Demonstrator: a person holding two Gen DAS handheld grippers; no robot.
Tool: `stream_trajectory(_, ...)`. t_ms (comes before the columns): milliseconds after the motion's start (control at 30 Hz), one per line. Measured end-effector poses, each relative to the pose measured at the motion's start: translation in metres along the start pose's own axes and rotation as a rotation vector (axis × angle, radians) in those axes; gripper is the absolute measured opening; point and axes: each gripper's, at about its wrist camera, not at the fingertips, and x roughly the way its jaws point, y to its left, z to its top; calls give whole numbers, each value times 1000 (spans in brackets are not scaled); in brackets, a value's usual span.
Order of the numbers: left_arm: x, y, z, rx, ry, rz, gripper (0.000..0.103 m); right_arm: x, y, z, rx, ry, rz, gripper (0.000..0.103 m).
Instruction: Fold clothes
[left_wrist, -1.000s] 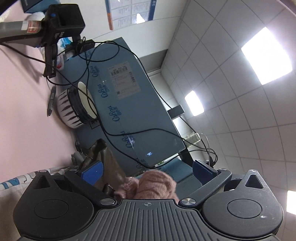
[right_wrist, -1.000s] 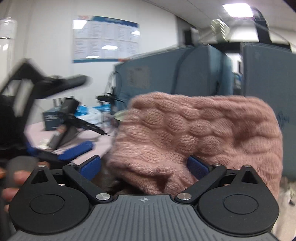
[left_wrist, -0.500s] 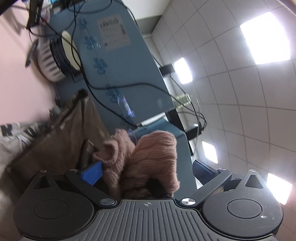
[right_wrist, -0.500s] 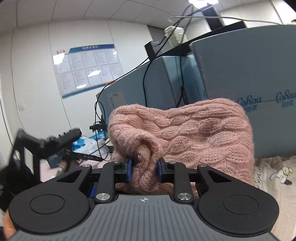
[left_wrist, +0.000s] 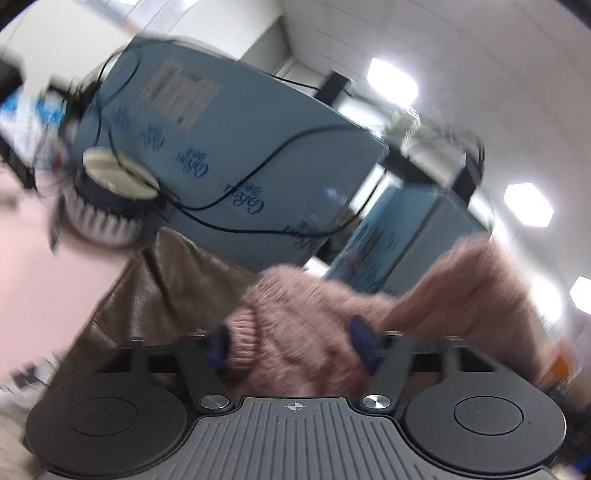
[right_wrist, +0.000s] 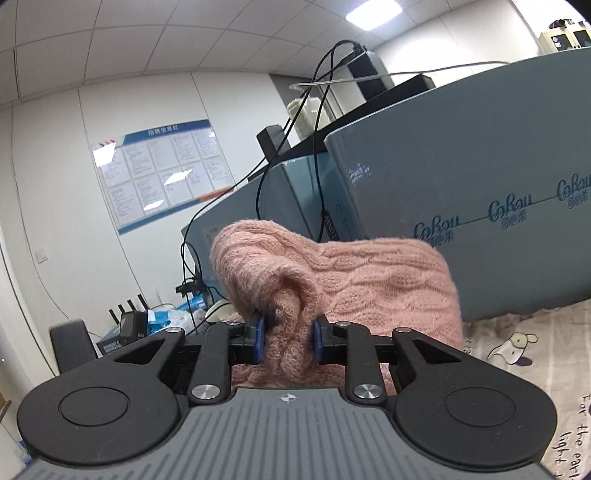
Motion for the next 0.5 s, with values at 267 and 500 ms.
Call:
stream_trajectory(267, -41, -45, -27, 320, -262, 66, 17, -15, -6, 10, 96, -63, 86, 20)
stream_trajectory(500, -72, -79, -53, 485, -488, 73, 17, -76, -13, 36, 61, -185, 54, 19)
